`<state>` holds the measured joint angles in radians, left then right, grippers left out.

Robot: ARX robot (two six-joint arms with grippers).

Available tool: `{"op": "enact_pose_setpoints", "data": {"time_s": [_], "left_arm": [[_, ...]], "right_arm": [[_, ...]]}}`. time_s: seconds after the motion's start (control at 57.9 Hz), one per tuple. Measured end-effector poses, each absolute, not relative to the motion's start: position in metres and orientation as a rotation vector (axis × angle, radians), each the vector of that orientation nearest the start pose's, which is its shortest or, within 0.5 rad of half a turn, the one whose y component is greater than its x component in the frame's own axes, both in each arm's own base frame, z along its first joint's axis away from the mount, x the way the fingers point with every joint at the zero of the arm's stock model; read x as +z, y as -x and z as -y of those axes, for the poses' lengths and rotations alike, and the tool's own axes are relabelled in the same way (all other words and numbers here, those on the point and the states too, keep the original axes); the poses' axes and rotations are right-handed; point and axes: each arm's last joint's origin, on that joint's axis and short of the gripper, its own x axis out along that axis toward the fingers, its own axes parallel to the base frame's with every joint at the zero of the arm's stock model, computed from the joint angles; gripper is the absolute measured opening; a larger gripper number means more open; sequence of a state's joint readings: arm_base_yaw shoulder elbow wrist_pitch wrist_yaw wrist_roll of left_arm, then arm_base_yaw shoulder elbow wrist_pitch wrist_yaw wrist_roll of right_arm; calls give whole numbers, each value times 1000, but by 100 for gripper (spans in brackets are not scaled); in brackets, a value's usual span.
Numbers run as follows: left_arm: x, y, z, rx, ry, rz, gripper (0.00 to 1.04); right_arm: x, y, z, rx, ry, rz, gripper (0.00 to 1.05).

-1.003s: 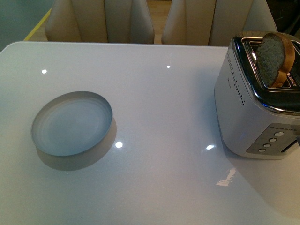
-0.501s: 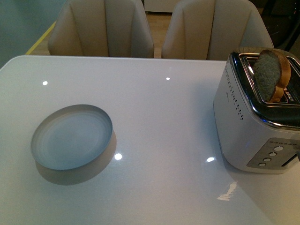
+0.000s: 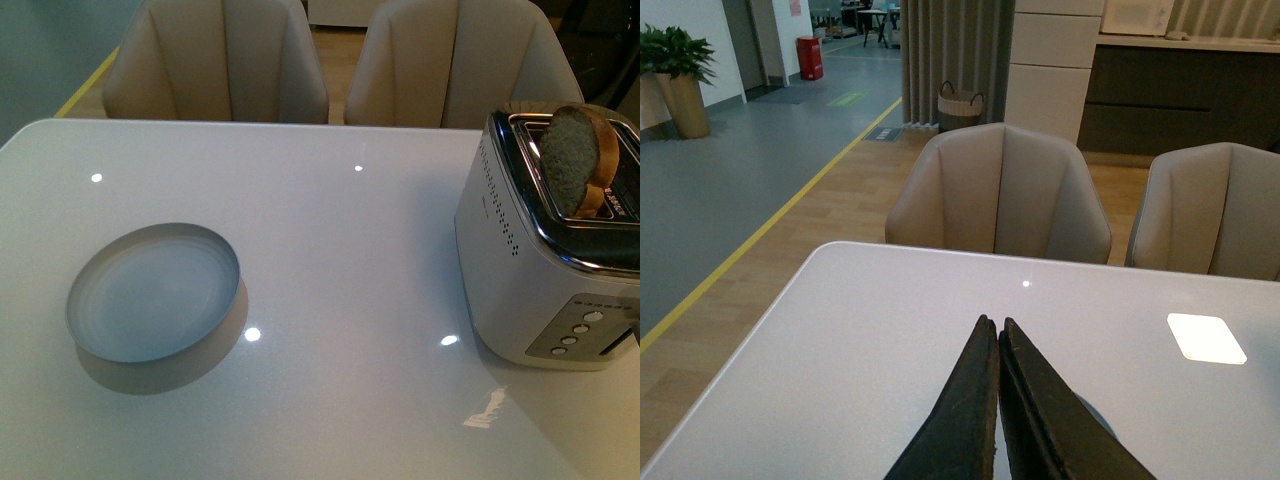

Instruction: Left arm holds plate, right arm toasts bread

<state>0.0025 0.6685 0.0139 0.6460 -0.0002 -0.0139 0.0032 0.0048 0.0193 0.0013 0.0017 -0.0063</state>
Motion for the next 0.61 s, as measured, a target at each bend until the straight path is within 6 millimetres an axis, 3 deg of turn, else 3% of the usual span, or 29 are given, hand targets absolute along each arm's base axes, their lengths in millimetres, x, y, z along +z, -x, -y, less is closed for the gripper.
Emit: {"op": "enact_pose_setpoints", "data": {"time_s": [0.605], "left_arm": [[171, -117, 0, 3, 14, 14, 3]], "right_arm": [[170, -97, 0, 1, 6, 16, 96]]}}
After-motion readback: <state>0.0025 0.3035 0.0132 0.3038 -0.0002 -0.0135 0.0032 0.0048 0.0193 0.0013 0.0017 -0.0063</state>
